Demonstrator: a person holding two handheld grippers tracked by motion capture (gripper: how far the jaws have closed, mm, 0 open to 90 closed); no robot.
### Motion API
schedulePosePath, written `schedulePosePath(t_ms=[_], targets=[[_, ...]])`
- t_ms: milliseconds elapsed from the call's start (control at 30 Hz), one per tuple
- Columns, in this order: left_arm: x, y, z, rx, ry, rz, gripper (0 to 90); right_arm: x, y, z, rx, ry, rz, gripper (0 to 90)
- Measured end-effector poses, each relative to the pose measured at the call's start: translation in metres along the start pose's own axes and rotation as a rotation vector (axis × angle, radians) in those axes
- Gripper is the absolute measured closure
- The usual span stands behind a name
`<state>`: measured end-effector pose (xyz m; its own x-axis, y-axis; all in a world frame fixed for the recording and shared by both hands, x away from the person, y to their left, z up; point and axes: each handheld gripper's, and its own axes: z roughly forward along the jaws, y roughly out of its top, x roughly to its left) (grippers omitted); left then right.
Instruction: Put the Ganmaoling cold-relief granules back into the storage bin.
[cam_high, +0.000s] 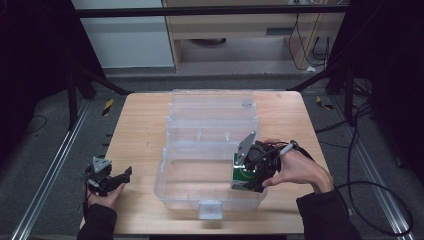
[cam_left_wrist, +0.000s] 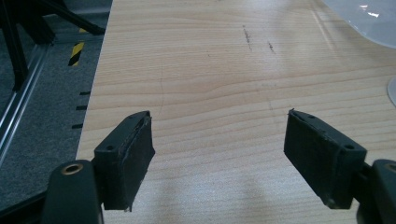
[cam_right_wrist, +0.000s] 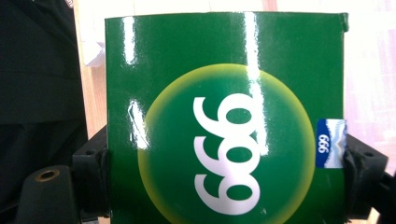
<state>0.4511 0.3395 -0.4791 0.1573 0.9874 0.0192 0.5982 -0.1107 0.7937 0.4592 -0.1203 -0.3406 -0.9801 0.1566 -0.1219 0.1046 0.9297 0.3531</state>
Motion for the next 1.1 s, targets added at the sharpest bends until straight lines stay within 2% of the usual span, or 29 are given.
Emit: schedulePosePath(t_ms=[433,533,1033,1100], targets=[[0.001,0.000,0.000,-0.002,0.000,-0.002,23.3,0.006,0.004,0.016,0.051,-0.008,-0.022,16.0],[0.000,0.000,0.000,-0.002,-0.001,-0.001,23.4,0.006,0.003,0.019,0.040,0.002,-0.002,16.0],[0.001,0.000,-0.001,-0.002,-0.001,-0.002,23.3,0.008,0.000,0.036,0.078,0.002,-0.019,16.0],[0.001,0.000,-0.001,-0.003,-0.001,-0.001,23.3,0.008,-0.002,0.038,0.068,0.005,-0.005,16.0]])
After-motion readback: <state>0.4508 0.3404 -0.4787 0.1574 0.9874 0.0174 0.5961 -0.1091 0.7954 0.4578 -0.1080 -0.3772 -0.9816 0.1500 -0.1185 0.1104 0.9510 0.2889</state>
